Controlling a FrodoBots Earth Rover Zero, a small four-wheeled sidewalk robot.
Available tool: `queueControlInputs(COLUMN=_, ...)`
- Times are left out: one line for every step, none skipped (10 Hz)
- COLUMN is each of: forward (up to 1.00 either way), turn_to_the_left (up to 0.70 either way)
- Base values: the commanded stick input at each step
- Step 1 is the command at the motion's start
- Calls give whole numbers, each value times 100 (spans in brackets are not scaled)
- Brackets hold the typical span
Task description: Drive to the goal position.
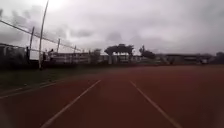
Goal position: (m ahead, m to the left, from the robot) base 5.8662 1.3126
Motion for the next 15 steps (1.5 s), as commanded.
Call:
queueControlInputs(forward=50, turn_to_the_left=-46)
queueControlInputs(forward=50, turn_to_the_left=-24)
queueControlInputs(forward=50, turn_to_the_left=0)
queueControlInputs(forward=50, turn_to_the_left=0)
queueControlInputs(forward=50, turn_to_the_left=0)
queueControlInputs(forward=50, turn_to_the_left=0)
queueControlInputs(forward=50, turn_to_the_left=0)
queueControlInputs(forward=50, turn_to_the_left=0)
queueControlInputs(forward=50, turn_to_the_left=0)
queueControlInputs(forward=50, turn_to_the_left=0)
queueControlInputs(forward=50, turn_to_the_left=0)
queueControlInputs(forward=50, turn_to_the_left=0)
queueControlInputs(forward=50, turn_to_the_left=0)
queueControlInputs(forward=50, turn_to_the_left=0)
queueControlInputs(forward=50, turn_to_the_left=0)
